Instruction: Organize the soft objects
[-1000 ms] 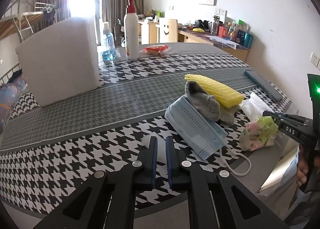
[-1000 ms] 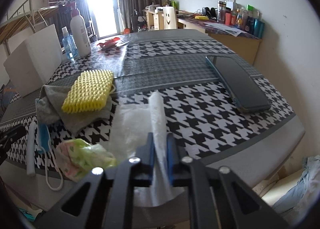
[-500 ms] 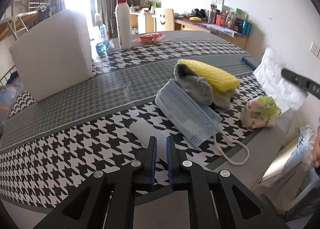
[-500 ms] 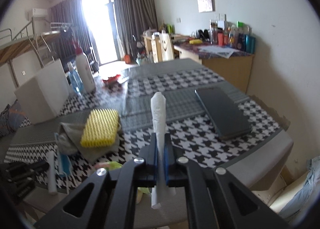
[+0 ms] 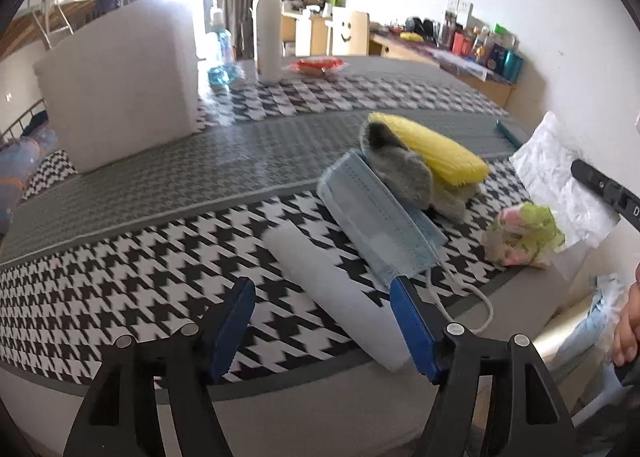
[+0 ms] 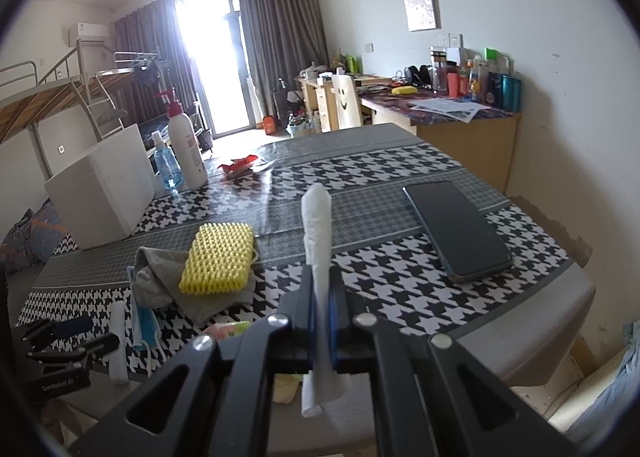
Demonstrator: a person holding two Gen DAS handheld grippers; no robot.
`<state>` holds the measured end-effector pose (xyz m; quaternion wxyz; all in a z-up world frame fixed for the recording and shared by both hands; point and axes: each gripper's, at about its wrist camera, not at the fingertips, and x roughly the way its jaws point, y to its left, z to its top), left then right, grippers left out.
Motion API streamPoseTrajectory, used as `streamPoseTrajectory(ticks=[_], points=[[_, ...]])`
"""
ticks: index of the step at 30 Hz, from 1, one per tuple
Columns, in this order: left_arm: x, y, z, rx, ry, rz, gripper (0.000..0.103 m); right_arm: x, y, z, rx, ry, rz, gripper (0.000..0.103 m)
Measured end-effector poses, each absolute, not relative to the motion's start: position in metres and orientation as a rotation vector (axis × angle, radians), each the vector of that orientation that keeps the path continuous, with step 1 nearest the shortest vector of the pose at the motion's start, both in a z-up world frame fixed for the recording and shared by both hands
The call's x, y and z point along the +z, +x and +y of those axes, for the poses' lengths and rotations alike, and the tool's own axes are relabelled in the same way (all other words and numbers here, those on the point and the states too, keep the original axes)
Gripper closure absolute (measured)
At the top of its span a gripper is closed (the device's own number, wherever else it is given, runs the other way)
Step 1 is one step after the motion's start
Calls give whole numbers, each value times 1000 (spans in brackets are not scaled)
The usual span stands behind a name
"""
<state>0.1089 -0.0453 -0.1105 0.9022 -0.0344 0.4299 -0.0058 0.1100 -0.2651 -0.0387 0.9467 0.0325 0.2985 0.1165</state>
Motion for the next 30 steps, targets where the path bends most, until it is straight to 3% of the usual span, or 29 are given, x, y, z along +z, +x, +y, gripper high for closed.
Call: streamPoseTrajectory(ticks=[3,6,14,17,30], points=[[-114,113,-51,17,-61,916,44,-40,109,-267,243,72,607,95],[-113,117,-56,19,-63,931,64,-40,107,-271,247,80,601,95],[-110,119,-52,43,-86,919,90,-36,102,-279,250,99,581,95],[-108,115,-52,12,-68,905,94,-34,100,-276,254,93,576,95],[-68,92,-17,21,2,680,94,-21,99,-244,321,64,541,95]])
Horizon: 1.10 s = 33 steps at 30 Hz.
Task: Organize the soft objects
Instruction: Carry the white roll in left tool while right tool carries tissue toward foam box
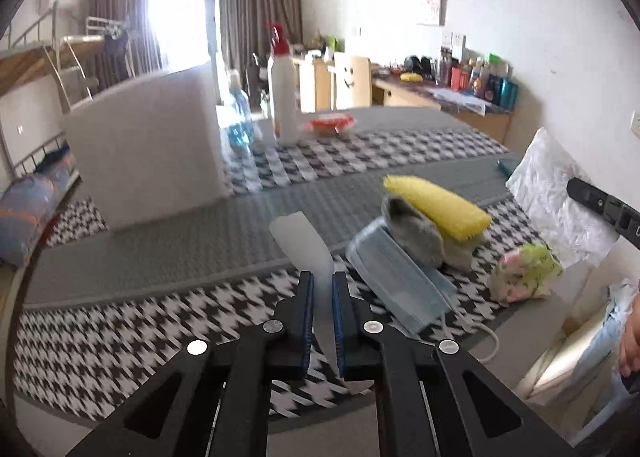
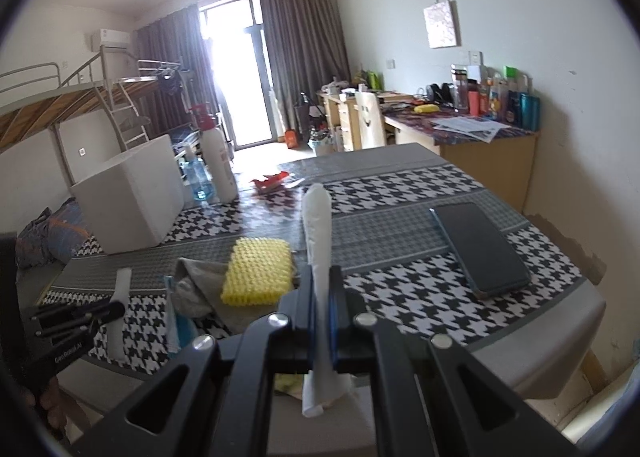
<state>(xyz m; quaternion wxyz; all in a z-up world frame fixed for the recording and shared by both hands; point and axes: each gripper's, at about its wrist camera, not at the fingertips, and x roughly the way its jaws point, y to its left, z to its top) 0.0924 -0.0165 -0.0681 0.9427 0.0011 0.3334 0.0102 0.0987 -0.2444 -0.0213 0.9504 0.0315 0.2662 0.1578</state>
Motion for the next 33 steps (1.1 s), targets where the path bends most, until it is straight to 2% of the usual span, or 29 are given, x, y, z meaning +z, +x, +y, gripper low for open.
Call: streamPoseTrajectory(ticks=[11,33], points=[[-32,91,4,24,20,539,94,-4,101,-217,376,70,494,95],[-4,111,20,17,52,456,93,19,120,-183,395,35,446,95]])
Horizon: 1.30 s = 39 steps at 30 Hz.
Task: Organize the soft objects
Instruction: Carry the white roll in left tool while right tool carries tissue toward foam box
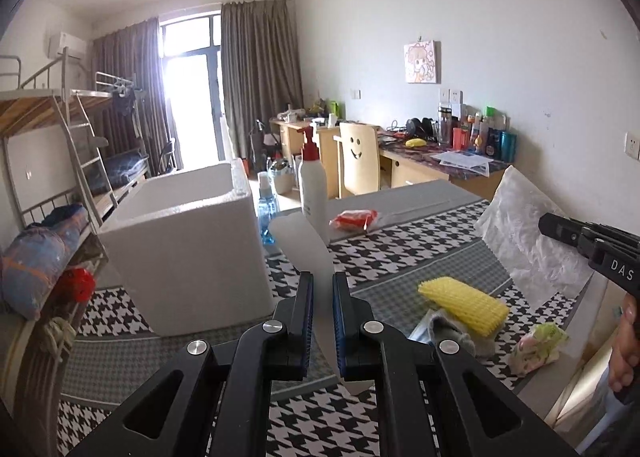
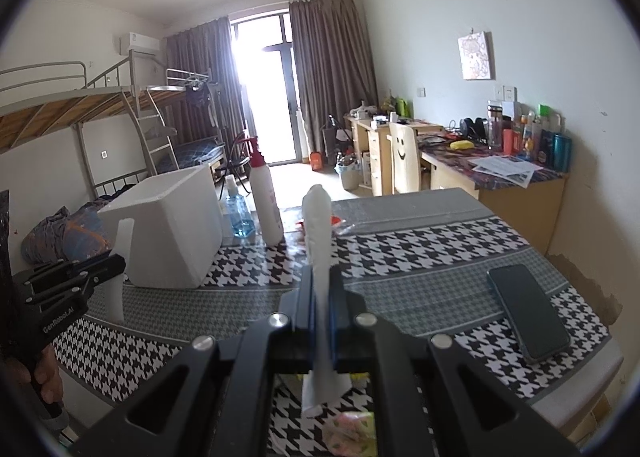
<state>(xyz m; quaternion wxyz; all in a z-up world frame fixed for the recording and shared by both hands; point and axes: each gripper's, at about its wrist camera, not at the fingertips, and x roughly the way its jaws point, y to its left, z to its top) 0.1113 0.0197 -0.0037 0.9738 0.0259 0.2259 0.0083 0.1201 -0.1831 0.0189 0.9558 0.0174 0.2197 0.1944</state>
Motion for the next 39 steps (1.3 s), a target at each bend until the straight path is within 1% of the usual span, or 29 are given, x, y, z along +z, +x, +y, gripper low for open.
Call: streamPoseTrajectory(ticks=[30,39], points=[[35,141,22,-4,108,388,93,55,144,-146,460,31,391,95],[53,148,32,2,81,348,93,70,152,-133,504,57,388,95]])
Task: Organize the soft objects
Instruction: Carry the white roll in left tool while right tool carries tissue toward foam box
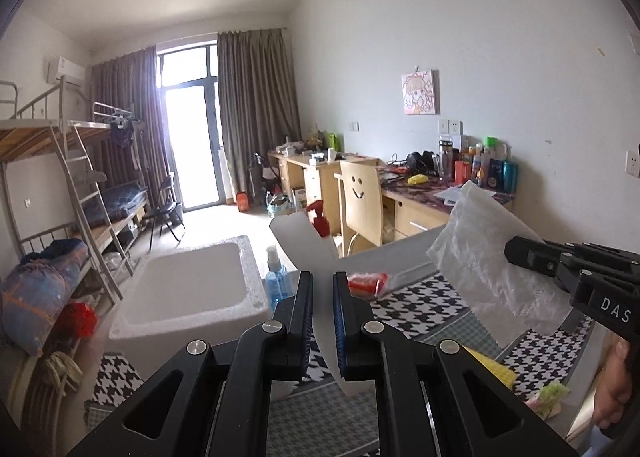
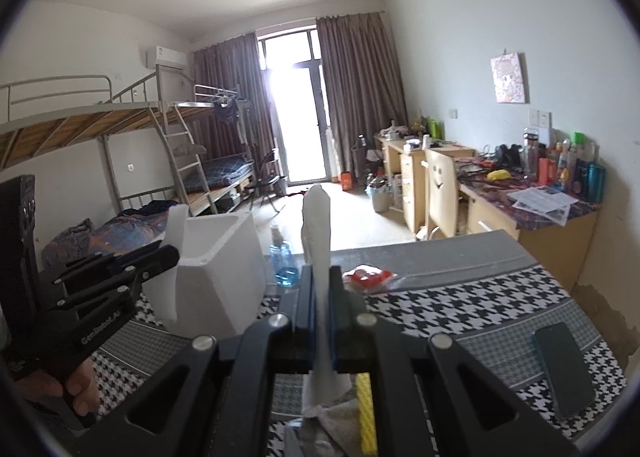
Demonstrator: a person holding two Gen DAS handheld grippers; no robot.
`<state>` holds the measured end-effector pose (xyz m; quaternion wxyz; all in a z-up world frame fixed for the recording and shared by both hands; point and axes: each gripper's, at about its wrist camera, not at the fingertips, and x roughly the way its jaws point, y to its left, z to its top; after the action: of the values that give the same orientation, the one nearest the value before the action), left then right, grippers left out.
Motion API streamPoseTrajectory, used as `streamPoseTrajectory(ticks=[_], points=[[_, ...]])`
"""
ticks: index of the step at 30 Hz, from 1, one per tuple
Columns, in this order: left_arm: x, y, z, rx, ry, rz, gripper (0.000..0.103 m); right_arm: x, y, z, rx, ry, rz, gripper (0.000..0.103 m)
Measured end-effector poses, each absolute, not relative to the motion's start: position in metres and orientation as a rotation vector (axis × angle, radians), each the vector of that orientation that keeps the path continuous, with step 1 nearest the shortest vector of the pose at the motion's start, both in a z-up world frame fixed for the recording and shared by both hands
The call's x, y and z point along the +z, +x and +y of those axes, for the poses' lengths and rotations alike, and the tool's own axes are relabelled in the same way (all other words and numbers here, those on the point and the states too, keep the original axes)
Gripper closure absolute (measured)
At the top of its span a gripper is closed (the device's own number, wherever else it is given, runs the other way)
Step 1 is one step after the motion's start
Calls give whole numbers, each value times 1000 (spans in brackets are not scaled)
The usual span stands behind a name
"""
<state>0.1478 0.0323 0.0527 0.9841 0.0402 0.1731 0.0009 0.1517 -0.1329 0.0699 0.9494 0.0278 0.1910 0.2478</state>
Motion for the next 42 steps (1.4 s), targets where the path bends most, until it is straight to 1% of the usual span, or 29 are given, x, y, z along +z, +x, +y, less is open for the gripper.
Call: streamPoseTrajectory(ticks=[18,42], points=[[69,171,49,39,81,336,93,87,170,-109,543,35,383,95],[76,194,97,214,21,348,93,107,186,-64,630,-31,347,95]])
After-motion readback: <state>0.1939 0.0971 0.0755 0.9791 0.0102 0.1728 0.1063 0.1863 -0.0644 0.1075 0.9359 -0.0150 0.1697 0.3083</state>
